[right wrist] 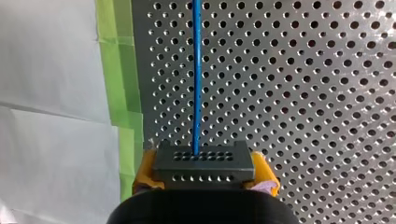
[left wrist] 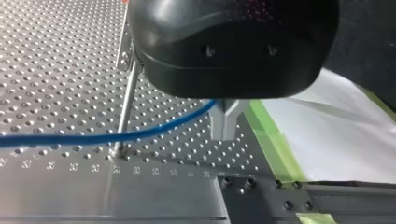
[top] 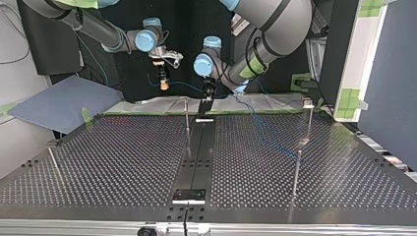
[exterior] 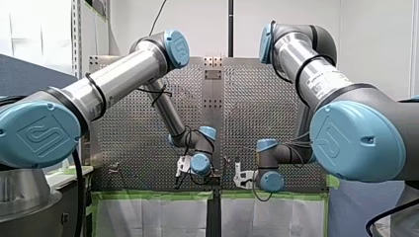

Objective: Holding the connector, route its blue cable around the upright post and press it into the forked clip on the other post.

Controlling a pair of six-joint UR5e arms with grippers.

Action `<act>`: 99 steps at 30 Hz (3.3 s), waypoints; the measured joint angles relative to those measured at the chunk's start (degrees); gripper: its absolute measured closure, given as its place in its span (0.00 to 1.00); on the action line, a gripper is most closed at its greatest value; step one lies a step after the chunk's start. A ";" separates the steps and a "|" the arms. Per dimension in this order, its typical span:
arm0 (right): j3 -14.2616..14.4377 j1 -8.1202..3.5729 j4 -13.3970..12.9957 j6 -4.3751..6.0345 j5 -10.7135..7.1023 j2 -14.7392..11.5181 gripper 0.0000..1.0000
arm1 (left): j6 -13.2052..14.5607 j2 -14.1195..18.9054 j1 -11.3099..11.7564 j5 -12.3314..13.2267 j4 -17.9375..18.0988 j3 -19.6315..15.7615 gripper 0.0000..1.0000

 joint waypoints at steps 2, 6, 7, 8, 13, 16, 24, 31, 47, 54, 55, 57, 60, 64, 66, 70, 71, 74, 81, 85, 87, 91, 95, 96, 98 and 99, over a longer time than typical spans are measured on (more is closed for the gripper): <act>-0.29 -0.09 0.19 -0.07 0.07 0.00 1.00 | -0.15 0.03 -0.01 -0.05 0.07 0.01 1.00; -0.63 -0.20 0.59 -0.28 0.41 -0.05 1.00 | -0.27 0.38 -0.08 -0.58 0.09 0.00 1.00; -0.67 -0.22 0.67 -0.30 0.60 -0.06 1.00 | -0.30 0.56 -0.12 -0.82 0.08 0.00 1.00; -0.70 -0.27 0.76 -0.33 0.94 -0.07 1.00 | -0.31 0.73 -0.20 -1.00 0.08 0.00 1.00; -0.72 -0.52 1.01 -0.36 2.85 -0.40 1.00 | -0.42 2.10 -0.61 -1.51 0.08 0.00 1.00; -0.71 -0.45 1.39 -0.36 4.23 -1.14 1.00 | -0.54 2.39 -0.73 -1.52 0.10 -0.17 1.00; -0.55 0.54 2.97 -0.36 6.67 -3.68 1.00 | -0.60 3.33 -1.07 -1.35 1.96 -2.67 1.00; -0.24 1.00 3.17 0.01 7.21 -4.25 1.00 | -0.60 4.90 -1.16 -1.09 3.22 -4.53 1.00; -1.45 -1.28 3.41 1.18 1.73 -4.30 1.00 | -1.56 5.43 -0.63 0.80 6.82 -4.81 1.00; -2.25 -2.27 3.81 0.44 0.60 -4.27 1.00 | -2.80 5.31 0.01 2.11 8.56 -4.81 1.00; -2.42 -2.57 3.86 0.28 0.50 -4.26 1.00 | -3.02 5.26 0.20 2.26 8.68 -4.80 1.00; -2.75 -3.17 4.00 -0.02 0.35 -4.22 1.00 | -3.36 5.20 0.51 2.54 8.82 -4.79 1.00; -3.23 -3.84 4.26 -0.27 0.29 -4.13 1.00 | -4.14 5.11 1.14 3.26 8.94 -4.80 1.00; -3.94 -4.45 4.91 -0.50 0.23 -4.04 1.00 | -5.21 4.63 1.85 4.14 8.95 -4.80 1.00; -4.28 -4.61 5.45 -0.75 0.12 -3.99 1.00 | -5.53 4.43 2.06 4.56 8.94 -4.79 1.00; -4.55 -4.82 5.98 -1.00 -0.15 -3.91 1.00 | -6.06 4.25 2.30 5.27 8.86 -4.78 1.00; -4.62 -4.91 6.09 -1.03 -0.21 -3.90 1.00 | -6.12 4.24 2.31 5.33 8.86 -4.77 1.00; -4.78 -5.15 6.33 -1.05 -0.50 -3.88 1.00 | -6.20 4.24 2.33 5.45 8.84 -4.76 1.00; -5.01 -6.09 6.86 -0.90 -1.19 -3.81 1.00 | -7.21 2.96 3.44 6.67 8.14 -4.60 1.00; -5.13 -6.97 7.59 -0.91 -1.26 -3.77 1.00 | -7.35 2.22 3.87 7.26 8.06 -4.34 1.00; -5.36 -7.36 8.44 -1.07 -1.26 -3.77 1.00 | -7.40 2.12 4.01 7.59 8.18 -4.06 1.00; -5.94 -7.86 10.49 -1.38 -1.18 -3.77 1.00 | -7.45 2.05 4.31 8.18 8.14 -3.03 1.00; -6.56 -8.25 12.17 -1.21 -0.99 -3.77 1.00 | -7.46 2.05 4.67 8.66 8.15 -2.41 1.00; -6.70 -8.29 12.34 -1.13 -0.96 -3.77 1.00 | -7.46 2.04 4.80 8.81 8.13 -2.27 1.00; -7.08 -8.37 12.68 -0.93 -0.92 -3.77 1.00 | -7.46 2.03 5.14 9.24 8.07 -2.01 1.00; -7.26 -8.39 12.83 -0.84 -0.91 -3.78 1.00 | -7.46 2.03 5.31 9.46 8.04 -1.94 1.00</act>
